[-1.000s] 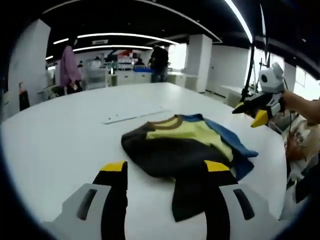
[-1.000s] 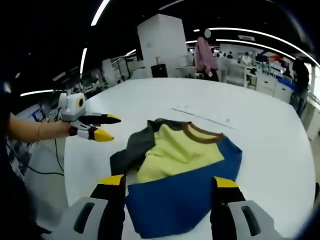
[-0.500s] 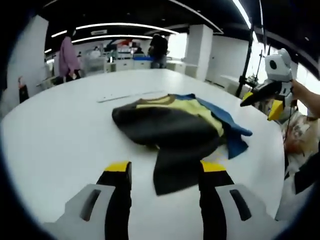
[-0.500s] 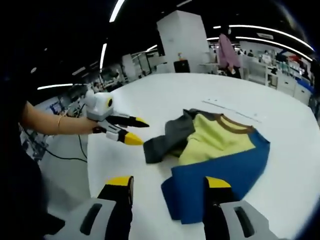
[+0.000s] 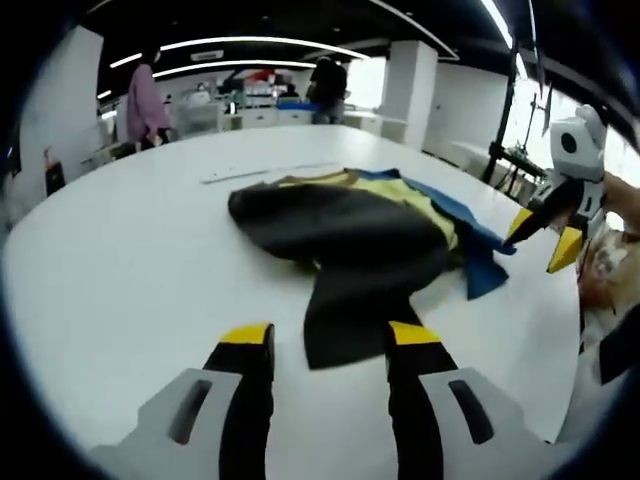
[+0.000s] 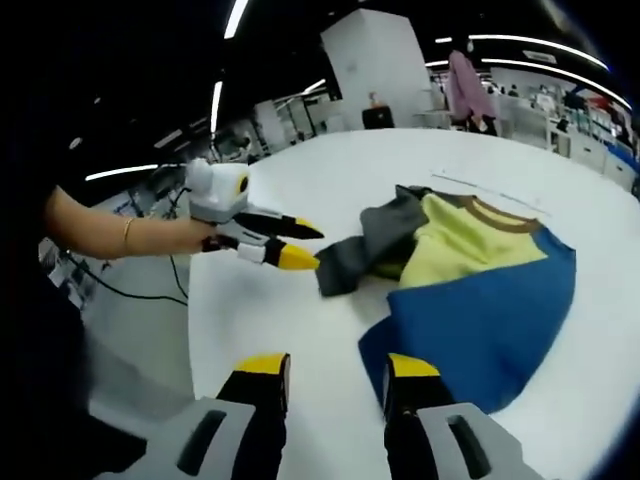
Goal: Fold the garment on the visible template until the final outline fits inside the template.
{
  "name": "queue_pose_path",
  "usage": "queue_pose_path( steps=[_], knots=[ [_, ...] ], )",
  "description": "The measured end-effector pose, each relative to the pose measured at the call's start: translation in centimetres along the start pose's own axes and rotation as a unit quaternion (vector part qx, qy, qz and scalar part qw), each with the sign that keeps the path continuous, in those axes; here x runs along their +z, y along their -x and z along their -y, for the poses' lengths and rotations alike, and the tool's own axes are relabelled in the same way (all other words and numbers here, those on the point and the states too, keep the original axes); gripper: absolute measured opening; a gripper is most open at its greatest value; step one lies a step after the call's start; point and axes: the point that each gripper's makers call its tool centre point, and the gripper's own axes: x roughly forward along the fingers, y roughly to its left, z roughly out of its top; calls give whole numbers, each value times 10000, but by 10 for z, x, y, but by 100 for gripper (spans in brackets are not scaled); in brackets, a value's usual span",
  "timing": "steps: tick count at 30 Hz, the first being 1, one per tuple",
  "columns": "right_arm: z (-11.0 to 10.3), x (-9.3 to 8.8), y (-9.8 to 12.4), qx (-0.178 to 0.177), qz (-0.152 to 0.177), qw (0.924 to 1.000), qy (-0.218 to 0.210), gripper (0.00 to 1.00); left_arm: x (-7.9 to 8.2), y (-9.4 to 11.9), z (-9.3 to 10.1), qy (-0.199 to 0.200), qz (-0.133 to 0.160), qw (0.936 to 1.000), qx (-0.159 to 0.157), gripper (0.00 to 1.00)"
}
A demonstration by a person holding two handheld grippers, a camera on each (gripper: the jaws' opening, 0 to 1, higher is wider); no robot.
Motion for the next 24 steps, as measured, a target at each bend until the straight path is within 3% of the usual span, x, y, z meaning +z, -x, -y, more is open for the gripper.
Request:
queue_pose_path(
  steps=[8,11,16,21,24],
  knots=[
    [18,-10,-11,-509,-146,9986,87,26,-4,-3,-1,61,-13,10000,33,34],
    [29,-13,-14,-946,-256,9933,620,23,-5,-3,0,44,-29,10000,33,32],
    [28,-19,-25,-1071,-319,9908,760,19,-11,-6,2,-38,-125,9999,33,30],
    [36,-21,-30,-1391,-372,9835,1095,12,-12,-6,1,-162,-148,9997,49,26],
    [36,-28,-33,-1444,-598,9785,1349,13,-11,-6,-1,-109,-145,9998,89,24]
  ],
)
